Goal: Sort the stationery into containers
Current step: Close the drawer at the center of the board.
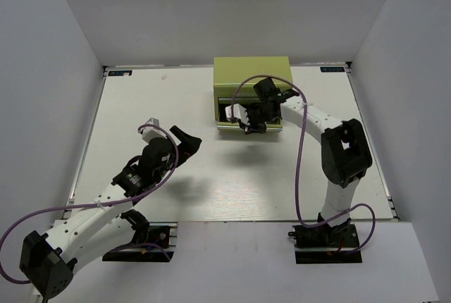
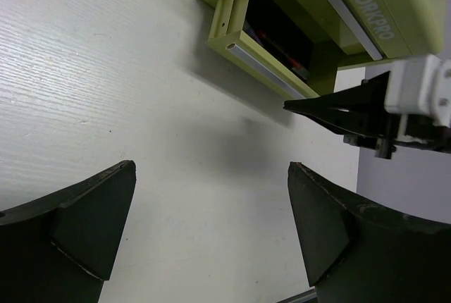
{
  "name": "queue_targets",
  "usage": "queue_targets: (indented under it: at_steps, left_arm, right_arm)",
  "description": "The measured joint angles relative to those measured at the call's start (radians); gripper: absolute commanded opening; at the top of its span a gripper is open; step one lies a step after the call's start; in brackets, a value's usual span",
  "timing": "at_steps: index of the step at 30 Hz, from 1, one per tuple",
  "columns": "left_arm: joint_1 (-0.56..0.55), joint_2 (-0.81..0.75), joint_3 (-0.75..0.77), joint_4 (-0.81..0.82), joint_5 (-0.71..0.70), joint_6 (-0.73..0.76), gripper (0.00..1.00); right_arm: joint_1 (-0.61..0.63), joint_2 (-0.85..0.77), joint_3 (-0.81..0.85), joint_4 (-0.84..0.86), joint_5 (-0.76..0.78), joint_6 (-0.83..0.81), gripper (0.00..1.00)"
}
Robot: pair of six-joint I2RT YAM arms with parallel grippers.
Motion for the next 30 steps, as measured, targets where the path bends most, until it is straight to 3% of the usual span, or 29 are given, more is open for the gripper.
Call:
queue_targets:
  at_steps: [10, 18, 20, 27, 30]
  left_arm:
    - [0.0, 0.0, 0.0, 0.0, 0.0, 0.0, 0.99]
    - [0.0, -0.007, 0.0, 0.0, -0.001, 0.0, 0.99]
    - [0.0, -0.007, 0.0, 0.0, -0.001, 0.0, 0.99]
    - [0.0, -0.029, 0.0, -0.007, -0.006, 0.001, 0.99]
    - [0.0, -0.052, 0.0, -0.016, -0.008, 0.0, 0.99]
  right_arm:
    - [0.042, 0.082, -0.044, 0.263, 0.278, 0.194, 0.0]
    - [0.035, 0.167, -0.007, 0.5, 0.512, 0.247, 0.02]
    - [0.037, 0.178, -0.007, 0.505, 0.539, 0.256, 0.1]
    - [0.037, 0.177, -0.007, 0.494, 0.518, 0.278, 0.15]
    - [0.02, 0.097, -0.066, 0.47, 0.408, 0.295, 0.29]
